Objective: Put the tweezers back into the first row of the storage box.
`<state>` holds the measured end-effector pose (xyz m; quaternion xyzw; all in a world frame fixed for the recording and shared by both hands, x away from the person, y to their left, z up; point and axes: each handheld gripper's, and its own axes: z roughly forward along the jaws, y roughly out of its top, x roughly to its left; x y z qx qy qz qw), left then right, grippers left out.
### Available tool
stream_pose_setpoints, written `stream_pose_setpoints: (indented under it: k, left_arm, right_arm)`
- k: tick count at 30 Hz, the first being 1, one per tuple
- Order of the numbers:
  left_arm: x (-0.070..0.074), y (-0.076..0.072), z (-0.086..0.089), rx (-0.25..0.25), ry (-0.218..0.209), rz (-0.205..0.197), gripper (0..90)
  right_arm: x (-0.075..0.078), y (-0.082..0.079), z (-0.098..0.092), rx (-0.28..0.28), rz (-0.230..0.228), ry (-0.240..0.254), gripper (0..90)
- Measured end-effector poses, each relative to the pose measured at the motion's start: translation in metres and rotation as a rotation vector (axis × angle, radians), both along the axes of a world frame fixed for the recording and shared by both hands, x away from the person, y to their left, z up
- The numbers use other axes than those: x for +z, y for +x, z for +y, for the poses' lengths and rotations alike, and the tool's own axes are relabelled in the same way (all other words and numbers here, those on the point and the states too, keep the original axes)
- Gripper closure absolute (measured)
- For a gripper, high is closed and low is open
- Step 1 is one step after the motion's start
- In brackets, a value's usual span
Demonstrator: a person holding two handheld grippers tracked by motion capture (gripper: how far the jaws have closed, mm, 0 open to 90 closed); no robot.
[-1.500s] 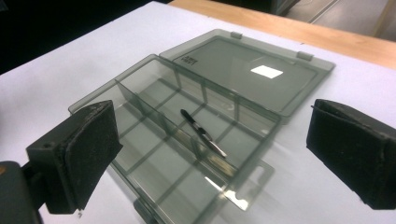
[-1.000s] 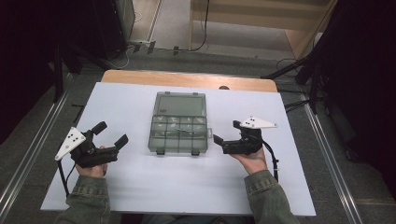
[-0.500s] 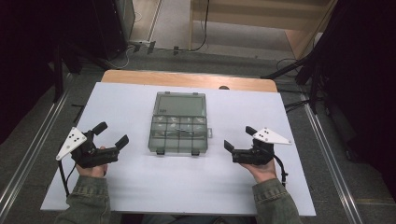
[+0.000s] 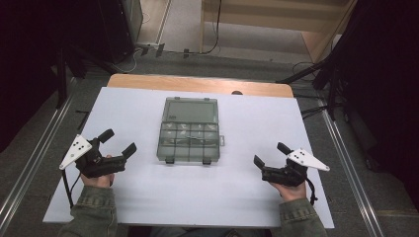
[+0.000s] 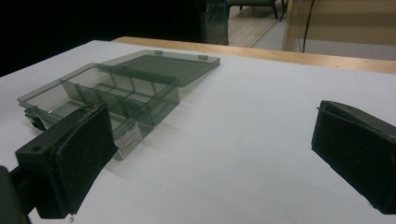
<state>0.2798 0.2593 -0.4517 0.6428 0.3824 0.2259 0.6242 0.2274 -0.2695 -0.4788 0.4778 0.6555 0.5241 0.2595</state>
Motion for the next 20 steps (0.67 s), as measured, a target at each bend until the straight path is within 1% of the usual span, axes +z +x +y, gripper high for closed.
stream_pose_setpoints:
  k: [2, 3, 5, 8, 9, 11, 14, 18, 20]
  left_arm:
    - [0.0, 0.0, 0.0, -0.001, -0.001, 0.0, 0.0]
    - [0.0, 0.0, 0.0, -0.001, 0.001, 0.001, 0.0]
    - [0.0, 0.0, 0.0, 0.0, 0.004, 0.004, 0.0]
    - [0.0, 0.0, 0.0, 0.001, 0.003, 0.004, 0.0]
    - [0.0, -0.001, 0.0, 0.002, 0.003, 0.004, 0.0]
    - [0.0, -0.001, 0.0, 0.002, 0.003, 0.002, 0.0]
    - [0.0, -0.001, 0.0, 0.002, 0.002, 0.002, 0.0]
    - [0.0, -0.001, 0.0, 0.002, 0.006, 0.004, 0.0]
    - [0.0, 0.0, -0.001, -0.002, 0.01, 0.005, 0.0]
  right_arm:
    - [-0.003, -0.005, -0.007, -0.014, -0.004, 0.017, 0.5]
    - [-0.004, -0.007, -0.01, -0.026, -0.001, 0.016, 0.5]
    - [-0.007, -0.013, -0.015, -0.044, -0.021, 0.017, 0.5]
    - [-0.009, -0.021, -0.022, -0.059, -0.049, 0.038, 0.5]
    - [-0.01, -0.024, -0.024, -0.062, -0.067, 0.032, 0.8]
    - [-0.013, -0.029, -0.028, -0.068, -0.081, 0.016, 1.0]
    - [-0.015, -0.032, -0.032, -0.068, -0.076, 0.021, 1.0]
    - [-0.013, -0.031, -0.033, -0.074, -0.096, 0.014, 1.4]
    - [-0.013, -0.031, -0.033, -0.072, -0.088, 0.018, 1.5]
